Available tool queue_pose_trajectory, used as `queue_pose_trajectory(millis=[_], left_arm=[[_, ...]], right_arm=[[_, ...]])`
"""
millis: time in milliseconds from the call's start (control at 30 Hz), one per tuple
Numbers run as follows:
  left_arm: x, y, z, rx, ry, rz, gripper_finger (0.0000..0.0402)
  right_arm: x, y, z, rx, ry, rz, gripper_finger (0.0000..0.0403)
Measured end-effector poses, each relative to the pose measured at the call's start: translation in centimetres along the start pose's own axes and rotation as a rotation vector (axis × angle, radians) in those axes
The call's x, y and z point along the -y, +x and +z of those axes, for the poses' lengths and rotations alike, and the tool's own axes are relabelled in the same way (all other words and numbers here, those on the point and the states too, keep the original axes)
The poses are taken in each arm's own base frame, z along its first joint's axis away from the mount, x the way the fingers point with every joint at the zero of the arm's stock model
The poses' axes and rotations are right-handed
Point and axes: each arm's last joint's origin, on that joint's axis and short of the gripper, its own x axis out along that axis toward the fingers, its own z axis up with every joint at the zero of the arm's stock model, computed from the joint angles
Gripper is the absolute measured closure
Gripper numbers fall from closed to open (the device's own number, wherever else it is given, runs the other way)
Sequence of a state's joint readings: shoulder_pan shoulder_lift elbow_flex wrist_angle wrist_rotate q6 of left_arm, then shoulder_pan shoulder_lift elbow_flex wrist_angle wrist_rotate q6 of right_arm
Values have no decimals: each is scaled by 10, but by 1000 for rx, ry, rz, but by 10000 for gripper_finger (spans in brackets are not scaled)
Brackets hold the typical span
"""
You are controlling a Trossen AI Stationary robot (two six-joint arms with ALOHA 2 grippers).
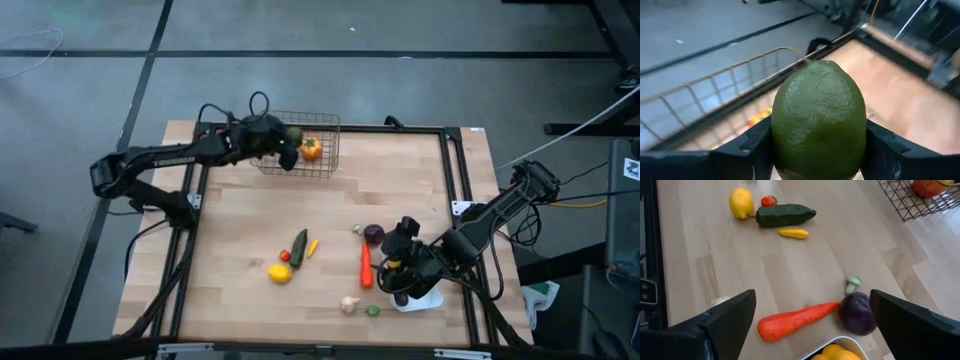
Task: Sort produce into baskets
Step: Put the lime into the mesh basket
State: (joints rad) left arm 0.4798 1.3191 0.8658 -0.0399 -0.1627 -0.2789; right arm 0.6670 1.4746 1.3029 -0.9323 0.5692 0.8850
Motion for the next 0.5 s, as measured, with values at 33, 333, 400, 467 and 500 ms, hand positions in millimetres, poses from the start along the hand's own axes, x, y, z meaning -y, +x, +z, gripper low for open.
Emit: queue_pose_trajectory(millis=[33, 333, 400, 467, 500], left_arm=[[-3, 4, -1, -9, 37, 13, 183], [-25, 40, -22, -145, 241, 89, 183], [-28, 48, -28, -175, 242, 99, 183], [-31, 55, -32, -191, 242, 106, 183], [-32, 58, -34, -198, 241, 111, 183]], right_arm=[[0, 0, 0, 3, 1, -3, 15], [0, 0, 1, 10, 8, 0, 15], [-1, 0, 1, 16, 14, 7, 15], [-2, 0, 2, 27, 20, 9, 15], [-2, 0, 2, 35, 22, 7, 15]])
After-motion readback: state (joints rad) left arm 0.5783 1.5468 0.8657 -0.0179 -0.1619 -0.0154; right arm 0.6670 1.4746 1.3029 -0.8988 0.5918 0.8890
